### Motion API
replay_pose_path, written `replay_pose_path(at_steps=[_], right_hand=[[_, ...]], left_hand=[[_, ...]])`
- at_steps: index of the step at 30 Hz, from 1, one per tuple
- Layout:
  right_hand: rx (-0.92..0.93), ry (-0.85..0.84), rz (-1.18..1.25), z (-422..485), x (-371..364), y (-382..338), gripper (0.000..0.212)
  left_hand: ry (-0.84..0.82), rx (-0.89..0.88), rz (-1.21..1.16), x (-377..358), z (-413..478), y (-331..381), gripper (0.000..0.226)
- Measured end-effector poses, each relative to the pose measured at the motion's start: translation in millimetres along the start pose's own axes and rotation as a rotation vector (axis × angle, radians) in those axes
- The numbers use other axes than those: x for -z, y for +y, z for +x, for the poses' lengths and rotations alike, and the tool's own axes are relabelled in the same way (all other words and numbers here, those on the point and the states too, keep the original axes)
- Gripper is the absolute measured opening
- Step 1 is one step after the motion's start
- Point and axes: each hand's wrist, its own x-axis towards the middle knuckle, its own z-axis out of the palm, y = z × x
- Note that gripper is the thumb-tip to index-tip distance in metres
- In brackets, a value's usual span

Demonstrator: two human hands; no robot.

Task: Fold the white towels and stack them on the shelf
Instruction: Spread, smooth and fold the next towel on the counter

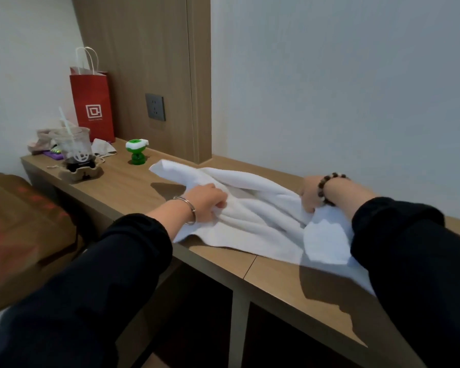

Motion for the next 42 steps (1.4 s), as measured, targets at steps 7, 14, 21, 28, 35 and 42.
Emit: replay_pose_path(at_steps=[7, 14, 21, 28, 35, 42], right_hand=[[-0.328, 0.522, -0.407, -9.5, -10.3, 45.7, 0.039], [-0.09, 0.172, -0.319, -19.1, -49.0, 13.8, 0.039], [-0.367, 0.046, 0.121, -36.8, -75.3, 55.2, 0.054], [-0.295, 0.207, 0.331, -32.9, -74.4, 75.5, 0.041], [-0.202, 0.138, 0.37, -12.4, -69.6, 81.8, 0.042], [-0.373, 0.078, 0.494, 8.0, -121.8, 127.3, 0.069]], left_hand=[[0.214, 0.392, 0.11, -0.9, 2.0, 9.4, 0.023], [-0.01, 0.074, -0.212, -20.5, 4.8, 95.9, 0.029], [0.056, 0.155, 0.123, -10.6, 0.6, 83.6, 0.044], [-0.146, 0.466, 0.218, 4.6, 19.7, 98.3, 0.054], [-0.127, 0.204, -0.211, -24.9, 45.2, 153.4, 0.058], [-0.106, 0.202, -0.157, -55.6, 47.5, 142.1, 0.064]])
